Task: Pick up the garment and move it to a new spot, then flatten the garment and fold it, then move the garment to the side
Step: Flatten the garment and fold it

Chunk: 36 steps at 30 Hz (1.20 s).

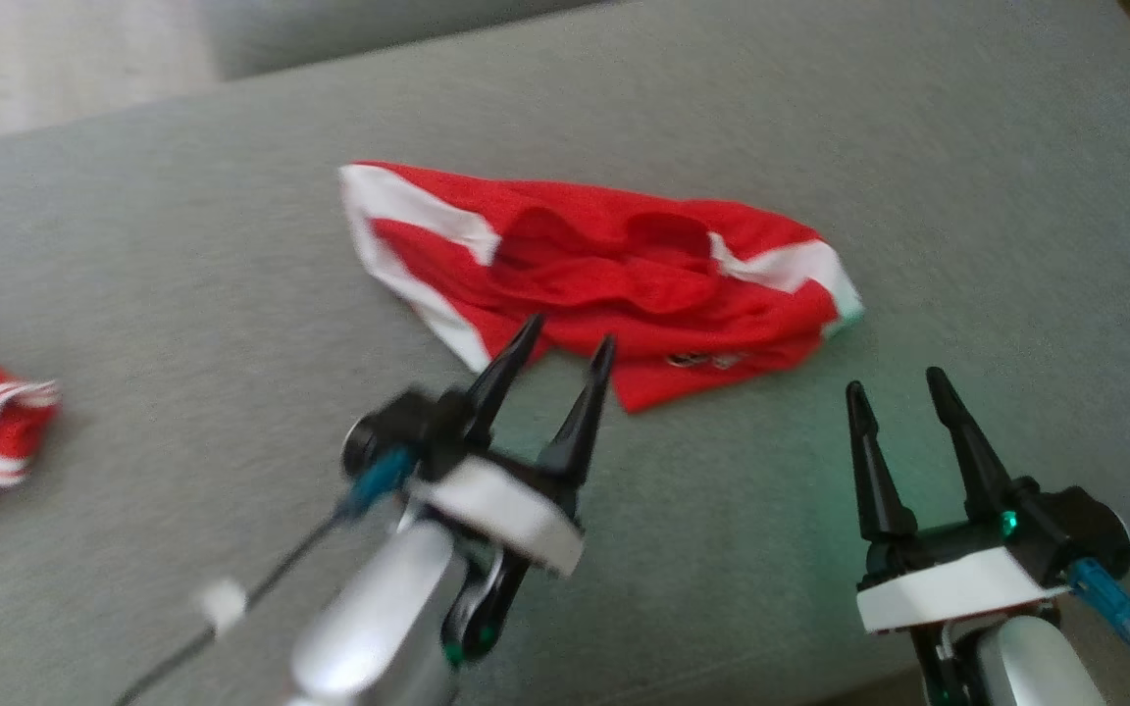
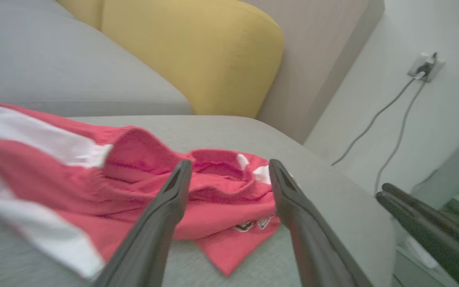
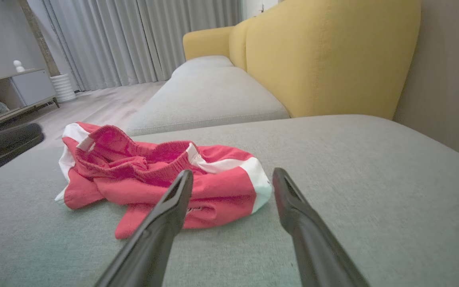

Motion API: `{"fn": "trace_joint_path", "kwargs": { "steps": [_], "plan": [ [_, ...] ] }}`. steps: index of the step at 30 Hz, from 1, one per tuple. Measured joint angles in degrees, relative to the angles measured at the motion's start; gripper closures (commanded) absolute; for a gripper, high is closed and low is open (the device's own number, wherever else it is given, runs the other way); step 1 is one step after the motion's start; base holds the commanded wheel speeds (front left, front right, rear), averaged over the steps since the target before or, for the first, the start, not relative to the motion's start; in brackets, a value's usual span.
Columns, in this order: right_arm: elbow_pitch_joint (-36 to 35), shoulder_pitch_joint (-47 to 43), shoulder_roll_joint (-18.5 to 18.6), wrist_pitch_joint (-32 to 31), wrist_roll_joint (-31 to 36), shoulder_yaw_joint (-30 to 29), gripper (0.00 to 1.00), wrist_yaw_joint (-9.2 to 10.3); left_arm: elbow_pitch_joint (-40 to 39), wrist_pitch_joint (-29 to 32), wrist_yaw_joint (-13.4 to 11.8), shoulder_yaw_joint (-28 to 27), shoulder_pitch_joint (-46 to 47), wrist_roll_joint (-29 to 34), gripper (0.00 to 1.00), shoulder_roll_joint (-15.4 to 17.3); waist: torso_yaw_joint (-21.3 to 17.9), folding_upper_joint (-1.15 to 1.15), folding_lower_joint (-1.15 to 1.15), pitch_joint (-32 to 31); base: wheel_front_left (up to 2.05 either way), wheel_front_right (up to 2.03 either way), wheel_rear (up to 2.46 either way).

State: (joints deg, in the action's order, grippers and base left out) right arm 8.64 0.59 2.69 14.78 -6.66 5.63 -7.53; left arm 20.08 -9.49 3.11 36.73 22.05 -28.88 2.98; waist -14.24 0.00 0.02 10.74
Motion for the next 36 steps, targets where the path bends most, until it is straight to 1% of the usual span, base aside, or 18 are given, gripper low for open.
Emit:
{"fn": "trace_joint_path", "kwargs": {
  "steps": [1,5,7,10,12,14,15,18,20,21,22,25,27,31,36],
  "plan": [
    [0.0,0.0,0.0,0.0,0.0,0.0,0.0,0.0,0.0,0.0,0.0,0.0,0.0,0.0,0.0,0.0,0.0,0.0,0.0,0.0,0.0,0.0,0.0],
    [-0.41,0.07,-0.02,0.0,-1.09,0.6,0.0,0.0,3.36,4.56,-0.46,5.17,7.23,-10.54,0.0,-0.03,-4.1,0.0,0.0,2.92,0.0,0.0,0.0],
    [-0.62,0.08,-0.02,0.0,-1.47,0.76,0.0,0.0,5.26,5.75,-1.58,7.57,10.44,-13.61,0.0,-0.01,-5.82,0.0,-0.01,4.48,0.0,0.0,0.0],
    [-0.97,0.27,-0.03,0.0,-1.85,1.24,0.0,0.0,7.59,6.95,-2.35,11.29,15.05,-17.73,0.0,0.01,-7.89,0.0,0.0,6.94,0.0,0.0,0.0],
    [-1.19,0.6,-0.05,0.0,-1.92,1.66,0.0,0.0,8.62,7.45,-3.44,13.27,17.77,-20.67,0.0,0.0,-9.09,0.0,0.0,8.42,0.0,0.0,0.0],
    [-1.24,1.22,-0.05,0.0,-2.42,2.09,0.0,0.0,9.73,7.83,-4.28,14.19,20.13,-24.7,0.0,-0.02,-10.19,0.0,0.0,9.79,0.0,0.0,0.0],
    [-1.38,1.54,-0.07,0.0,-2.53,2.32,0.0,0.0,10.44,8.16,-5.21,14.54,21.31,-26.86,0.0,-0.01,-10.72,0.0,0.0,10.45,0.0,0.0,0.0],
    [-1.56,2.24,-0.09,0.0,-3.2,3.1,0.0,0.0,13.44,9.02,-6.99,15.92,24.93,-30.93,0.0,0.02,-12.11,0.0,0.0,12.26,0.0,0.0,0.0],
    [-1.63,2.4,-0.1,0.0,-3.53,3.46,0.0,0.0,15.29,9.39,-7.22,18.41,27.68,-32.99,0.0,0.04,-13.19,0.0,0.0,13.65,0.0,0.0,0.0],
    [-1.62,2.4,-0.11,0.0,-3.53,3.56,0.0,0.0,15.91,9.2,-7.22,19.13,28.22,-33.5,0.19,0.04,-13.53,0.0,0.0,13.86,0.0,0.0,0.0],
    [-1.6,2.39,-0.11,0.0,-3.54,3.6,0.0,0.0,16.47,8.49,-7.22,19.68,28.59,-33.83,1.0,0.03,-13.78,0.0,-0.01,13.98,0.0,0.0,0.0],
    [-1.38,2.37,-0.12,0.0,-4.17,3.56,0.0,0.0,17.07,6.48,-6.31,21.76,29.42,-34.98,1.0,0.03,-13.62,0.0,-0.01,13.69,0.0,0.0,0.0],
    [-1.38,2.36,-0.12,0.0,-4.41,3.58,0.0,0.0,16.28,4.79,-4.94,22.94,30.07,-36.26,1.0,0.15,-13.0,0.0,-0.02,13.16,0.0,0.0,0.0],
    [-0.99,2.37,-0.12,0.0,-4.31,3.54,0.0,0.0,11.76,2.6,-2.67,25.26,33.22,-39.35,1.0,0.19,-11.34,0.0,-0.01,11.29,0.0,0.0,0.0],
    [-0.59,2.23,-0.12,0.0,-2.66,3.33,0.0,0.0,6.15,-0.1,-1.55,25.63,41.06,-42.01,1.0,0.12,-9.07,0.0,-0.02,7.3,0.0,0.0,0.0]
  ]
}}
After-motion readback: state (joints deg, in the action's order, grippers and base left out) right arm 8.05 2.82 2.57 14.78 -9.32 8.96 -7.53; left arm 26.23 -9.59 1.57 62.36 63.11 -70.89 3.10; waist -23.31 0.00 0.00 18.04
